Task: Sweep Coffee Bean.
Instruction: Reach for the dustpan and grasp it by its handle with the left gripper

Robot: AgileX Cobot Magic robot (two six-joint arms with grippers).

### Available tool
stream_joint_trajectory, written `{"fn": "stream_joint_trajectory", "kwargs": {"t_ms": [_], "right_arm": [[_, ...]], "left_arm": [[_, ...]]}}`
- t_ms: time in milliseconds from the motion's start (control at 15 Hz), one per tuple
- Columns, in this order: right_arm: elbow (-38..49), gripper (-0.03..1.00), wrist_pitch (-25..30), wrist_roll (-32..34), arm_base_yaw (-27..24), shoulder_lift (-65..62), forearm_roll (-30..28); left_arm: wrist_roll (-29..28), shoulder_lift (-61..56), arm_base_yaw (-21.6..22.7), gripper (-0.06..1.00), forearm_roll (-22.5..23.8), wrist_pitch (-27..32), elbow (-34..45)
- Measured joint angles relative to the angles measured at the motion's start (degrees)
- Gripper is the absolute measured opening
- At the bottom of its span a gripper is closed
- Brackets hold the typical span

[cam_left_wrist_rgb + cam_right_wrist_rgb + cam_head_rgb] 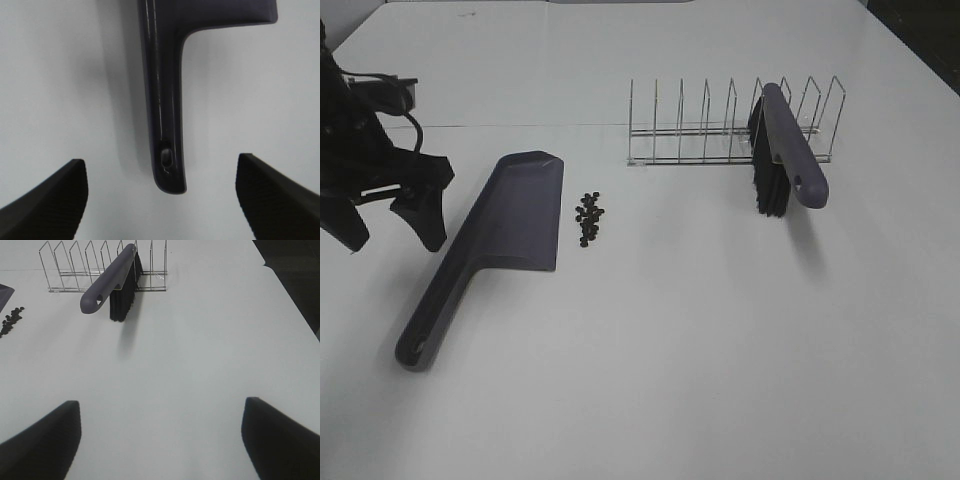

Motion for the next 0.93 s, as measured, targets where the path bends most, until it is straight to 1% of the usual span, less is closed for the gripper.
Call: {"fn": "stream_joint_trajectory", "kwargs": {"t_ms": [200,400,533,667,933], "right_arm": [[0.00,0.77,0.00,0.00,0.00,0.00,0.00],[0.00,0.77,0.00,0.00,0.00,0.00,0.00],[0.00,0.77,0.00,0.00,0.00,0.00,0.00],[0.00,0.77,0.00,0.00,0.00,0.00,0.00],[0.00,0.77,0.00,0.00,0.00,0.00,0.00]], "left_arm": [[-0.06,4.87,-0.11,0.76,0.29,-1.43,-0.06],[-0.23,7.22,-1.78,0.76,1.09,-3.44,-0.06],[-3.04,8.48,-3.61,0.76,2.81,-5.27,-0.06],[-5.33,9.40,-4.07,0.76,4.47,-7.56,-0.06],[-5.67,11.97,-4.47,0.76,4.76,-9.17,-0.06]]}}
